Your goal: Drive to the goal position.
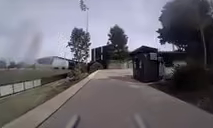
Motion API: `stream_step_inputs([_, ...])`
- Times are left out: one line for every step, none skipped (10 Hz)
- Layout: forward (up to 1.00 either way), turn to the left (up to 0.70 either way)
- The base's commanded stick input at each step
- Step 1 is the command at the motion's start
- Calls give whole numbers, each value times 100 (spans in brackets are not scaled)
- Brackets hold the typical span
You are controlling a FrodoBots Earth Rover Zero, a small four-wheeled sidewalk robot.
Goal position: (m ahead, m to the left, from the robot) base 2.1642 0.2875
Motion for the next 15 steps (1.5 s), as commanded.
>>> stream_step_inputs([100, -19])
stream_step_inputs([100, -35])
stream_step_inputs([100, -39])
stream_step_inputs([100, -39])
stream_step_inputs([100, -31])
stream_step_inputs([100, -15])
stream_step_inputs([100, 0])
stream_step_inputs([100, 0])
stream_step_inputs([100, 0])
stream_step_inputs([100, 0])
stream_step_inputs([100, 0])
stream_step_inputs([100, -34])
stream_step_inputs([100, -17])
stream_step_inputs([100, -1])
stream_step_inputs([100, 0])
